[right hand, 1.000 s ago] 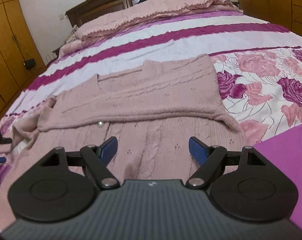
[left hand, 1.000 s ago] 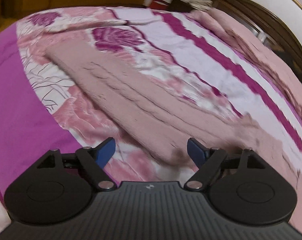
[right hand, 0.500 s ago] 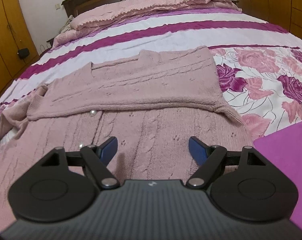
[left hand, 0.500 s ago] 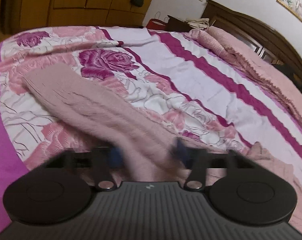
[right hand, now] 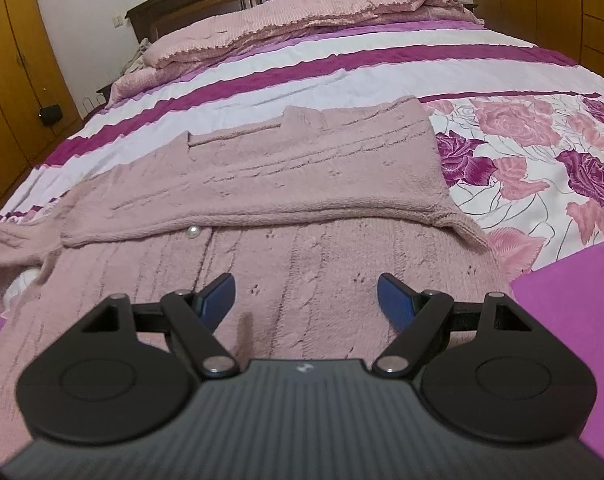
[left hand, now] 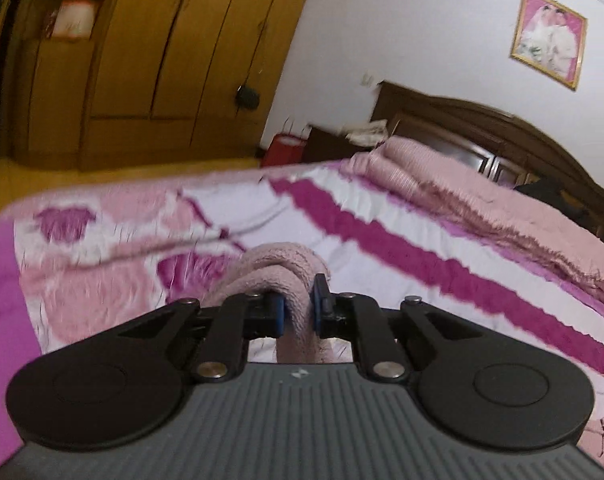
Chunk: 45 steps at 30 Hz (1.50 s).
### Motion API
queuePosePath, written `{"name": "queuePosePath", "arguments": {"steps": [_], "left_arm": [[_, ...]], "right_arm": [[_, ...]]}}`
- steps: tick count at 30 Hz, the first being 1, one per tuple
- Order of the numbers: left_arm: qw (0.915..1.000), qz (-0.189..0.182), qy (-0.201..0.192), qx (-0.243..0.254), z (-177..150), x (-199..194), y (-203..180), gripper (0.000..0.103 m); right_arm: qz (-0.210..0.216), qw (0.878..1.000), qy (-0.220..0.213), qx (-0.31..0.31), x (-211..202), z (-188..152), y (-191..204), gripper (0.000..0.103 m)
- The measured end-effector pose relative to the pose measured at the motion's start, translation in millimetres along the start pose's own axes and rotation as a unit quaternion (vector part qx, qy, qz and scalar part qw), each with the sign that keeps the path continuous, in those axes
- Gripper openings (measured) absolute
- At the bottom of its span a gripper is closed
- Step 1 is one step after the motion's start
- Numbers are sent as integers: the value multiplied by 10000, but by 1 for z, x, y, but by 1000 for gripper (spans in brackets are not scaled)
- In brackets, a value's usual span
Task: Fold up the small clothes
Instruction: 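Lift the sleeve with the left gripper, lay it across the body, release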
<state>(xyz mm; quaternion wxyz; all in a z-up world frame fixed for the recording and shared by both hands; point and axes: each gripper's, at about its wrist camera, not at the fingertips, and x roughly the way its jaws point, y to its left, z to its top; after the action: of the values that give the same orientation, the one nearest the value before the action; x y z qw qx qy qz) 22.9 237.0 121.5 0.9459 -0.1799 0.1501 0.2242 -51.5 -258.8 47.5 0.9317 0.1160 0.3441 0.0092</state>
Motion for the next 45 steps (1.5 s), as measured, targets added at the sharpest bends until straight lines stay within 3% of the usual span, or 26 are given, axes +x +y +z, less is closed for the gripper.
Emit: {"name": "queuePosePath", "arguments": {"steps": [6,11,24,33,39,45], "left_arm": [[9986,-522,-119,24,16,-23,-24,14],[9941,-1065,26,182,12,-40,-63,14],[9709,-2245,83,827,-15,-90,-191,14],[9515,-2720,825,1177,-91,-89,-267,14],[9376,-2745,1565,1452,-153,-63,-290,14],[9116,-2835,2599,1455,-196,-25,-288,15]], "right_arm": [[39,9999,-76,69,-4,0,-2,80],[71,9998,-138,112,-8,0,-6,80],[58,9985,-249,481,-15,-4,-31,80],[151,9973,-271,658,-16,-6,-41,80],[165,9964,-240,798,-13,-8,-49,79],[219,9955,-251,885,-11,-10,-52,79]]}}
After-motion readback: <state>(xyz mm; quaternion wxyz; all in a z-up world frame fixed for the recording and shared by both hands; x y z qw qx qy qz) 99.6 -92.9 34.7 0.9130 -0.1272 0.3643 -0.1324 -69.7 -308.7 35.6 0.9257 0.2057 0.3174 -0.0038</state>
